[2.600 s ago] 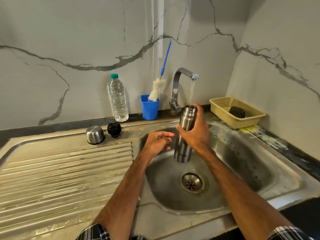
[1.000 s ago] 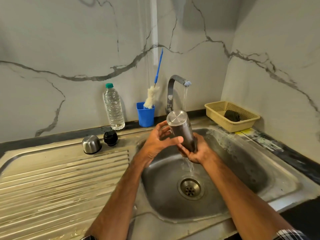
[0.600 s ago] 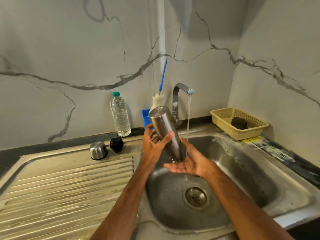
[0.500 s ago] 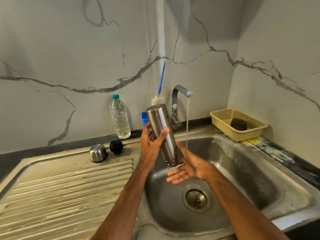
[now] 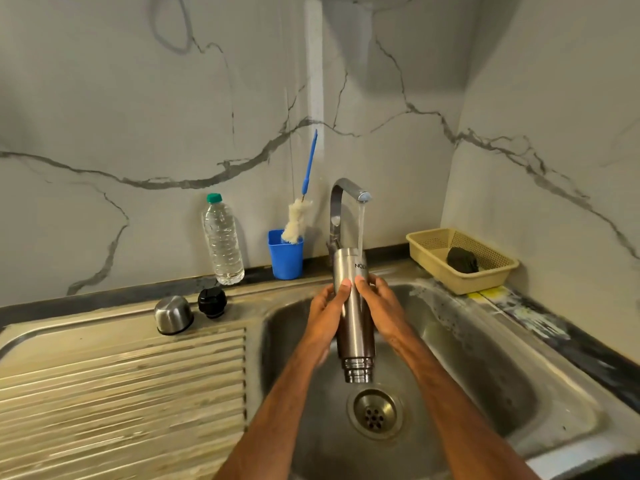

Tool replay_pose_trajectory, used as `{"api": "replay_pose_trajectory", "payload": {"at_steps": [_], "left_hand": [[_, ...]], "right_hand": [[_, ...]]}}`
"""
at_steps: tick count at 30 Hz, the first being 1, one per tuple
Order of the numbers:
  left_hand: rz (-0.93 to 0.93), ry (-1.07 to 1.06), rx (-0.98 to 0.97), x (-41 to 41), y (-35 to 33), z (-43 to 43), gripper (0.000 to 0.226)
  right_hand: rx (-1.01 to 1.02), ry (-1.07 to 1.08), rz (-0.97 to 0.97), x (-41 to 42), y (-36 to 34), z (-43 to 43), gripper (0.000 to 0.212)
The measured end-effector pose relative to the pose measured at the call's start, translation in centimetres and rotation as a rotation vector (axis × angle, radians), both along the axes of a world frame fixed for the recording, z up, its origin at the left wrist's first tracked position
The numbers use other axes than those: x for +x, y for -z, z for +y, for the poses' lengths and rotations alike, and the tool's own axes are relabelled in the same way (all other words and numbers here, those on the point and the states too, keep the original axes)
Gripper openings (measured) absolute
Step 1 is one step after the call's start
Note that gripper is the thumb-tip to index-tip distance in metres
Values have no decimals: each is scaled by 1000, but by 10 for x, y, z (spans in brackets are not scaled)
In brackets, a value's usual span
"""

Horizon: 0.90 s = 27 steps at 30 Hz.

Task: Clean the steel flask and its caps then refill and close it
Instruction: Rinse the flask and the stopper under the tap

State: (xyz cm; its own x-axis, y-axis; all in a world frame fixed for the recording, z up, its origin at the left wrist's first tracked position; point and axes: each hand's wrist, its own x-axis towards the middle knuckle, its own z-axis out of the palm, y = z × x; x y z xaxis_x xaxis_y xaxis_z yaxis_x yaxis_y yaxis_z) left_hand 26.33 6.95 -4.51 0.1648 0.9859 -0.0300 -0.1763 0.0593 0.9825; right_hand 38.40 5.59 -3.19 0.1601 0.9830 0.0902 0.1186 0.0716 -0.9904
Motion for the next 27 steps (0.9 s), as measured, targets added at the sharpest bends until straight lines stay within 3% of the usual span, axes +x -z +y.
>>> {"api": "replay_pose_trajectory", "payload": {"at_steps": [5, 12, 17, 22, 27], "left_hand": [[-65, 46, -116, 5, 6, 3, 43], [-246, 122, -219, 10, 6, 4, 41], [-282, 146, -263, 11, 5, 3, 40], [-295, 138, -288, 6, 5, 5, 42], [-326, 102, -285, 5, 4, 6, 42]], "right_hand": [[40, 58, -197, 3, 9, 0, 58], [166, -15, -508, -10, 12, 7, 63], [167, -11, -414, -3, 4, 33, 62], [55, 70, -142, -2, -8, 52, 54], [8, 26, -258, -7, 5, 17, 65]]}}
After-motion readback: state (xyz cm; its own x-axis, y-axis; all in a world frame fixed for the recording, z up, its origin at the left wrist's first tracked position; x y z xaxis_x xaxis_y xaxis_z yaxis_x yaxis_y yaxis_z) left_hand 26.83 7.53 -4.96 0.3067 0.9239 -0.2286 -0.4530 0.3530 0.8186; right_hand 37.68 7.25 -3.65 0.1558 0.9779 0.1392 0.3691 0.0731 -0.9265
